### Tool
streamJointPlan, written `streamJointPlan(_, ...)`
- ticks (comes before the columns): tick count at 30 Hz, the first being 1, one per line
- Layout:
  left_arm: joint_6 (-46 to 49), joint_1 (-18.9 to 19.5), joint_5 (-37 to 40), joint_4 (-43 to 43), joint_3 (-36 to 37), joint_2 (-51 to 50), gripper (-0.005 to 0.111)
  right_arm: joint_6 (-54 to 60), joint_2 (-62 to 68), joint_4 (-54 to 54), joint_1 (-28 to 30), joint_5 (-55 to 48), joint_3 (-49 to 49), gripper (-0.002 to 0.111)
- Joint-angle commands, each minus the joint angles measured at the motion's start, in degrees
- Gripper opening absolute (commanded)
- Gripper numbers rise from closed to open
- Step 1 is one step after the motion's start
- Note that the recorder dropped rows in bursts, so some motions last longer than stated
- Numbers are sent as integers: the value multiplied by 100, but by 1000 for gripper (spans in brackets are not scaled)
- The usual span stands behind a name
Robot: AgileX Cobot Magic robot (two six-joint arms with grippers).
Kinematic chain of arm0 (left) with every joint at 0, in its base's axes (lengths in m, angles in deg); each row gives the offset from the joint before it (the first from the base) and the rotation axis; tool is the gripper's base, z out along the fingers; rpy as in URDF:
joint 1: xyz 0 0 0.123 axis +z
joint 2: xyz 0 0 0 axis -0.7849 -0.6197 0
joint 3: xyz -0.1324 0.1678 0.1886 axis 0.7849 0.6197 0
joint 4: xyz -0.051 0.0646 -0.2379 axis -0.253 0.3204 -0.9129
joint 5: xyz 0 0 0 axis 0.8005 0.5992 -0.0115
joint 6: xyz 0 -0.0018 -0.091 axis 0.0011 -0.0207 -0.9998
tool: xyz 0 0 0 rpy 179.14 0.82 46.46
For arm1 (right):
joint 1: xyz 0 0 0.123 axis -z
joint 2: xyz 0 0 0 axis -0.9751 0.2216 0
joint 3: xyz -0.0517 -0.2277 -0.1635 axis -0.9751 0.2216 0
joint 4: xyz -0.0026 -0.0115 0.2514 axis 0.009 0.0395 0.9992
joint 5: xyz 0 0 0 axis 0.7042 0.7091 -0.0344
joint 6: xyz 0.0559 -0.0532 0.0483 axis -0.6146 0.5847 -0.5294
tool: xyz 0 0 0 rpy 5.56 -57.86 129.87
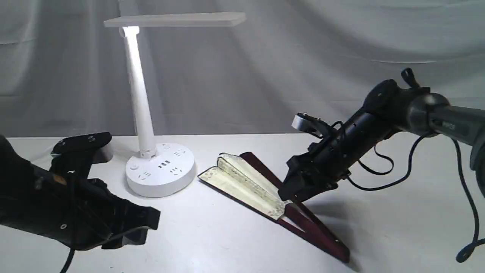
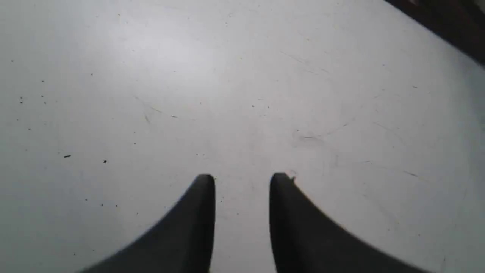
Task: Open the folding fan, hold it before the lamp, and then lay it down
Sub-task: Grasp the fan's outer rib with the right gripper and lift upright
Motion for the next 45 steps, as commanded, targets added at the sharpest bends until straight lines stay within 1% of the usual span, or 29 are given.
streamJointPlan(1, -49, -18, 3, -27, -25, -10, 25, -34, -23, 101, -184, -32, 36, 52)
streamJointPlan(5, -49, -18, 1, -74, -25, -10, 25, -190, -23, 266, -137, -32, 36, 52)
streamJointPlan(12, -49, -18, -51, -160, -25, -10, 25, -533, -23, 1149, 345, -32, 36, 52)
streamJointPlan(15, -49, -18, -64, -160, -25, -10, 25, -699, -23, 1274, 540, -32, 36, 52)
streamJointPlan(19, -49, -18, -102, -160, -25, -10, 25, -652, -23, 1274, 684, -32, 36, 52)
streamJointPlan(26, -49, -18, -114, -202, -25, -10, 25, -690, 216, 1328, 680, -32, 36, 52)
streamJointPlan(30, -49, -18, -103, -201, -25, -10, 25, -583, 364, 1697, 668, -32, 36, 51)
streamJointPlan(34, -49, -18, -82, -201, -25, -10, 25, -462, 454, 1692, 570, -32, 36, 48)
streamJointPlan(40, -49, -18, -82, -201, -25, -10, 25, -415, 649, 1664, 434, -32, 36, 48)
streamJointPlan(45, -49, -18, -82, -201, -25, -10, 25, -437, 770, 2018, 320, -32, 36, 48)
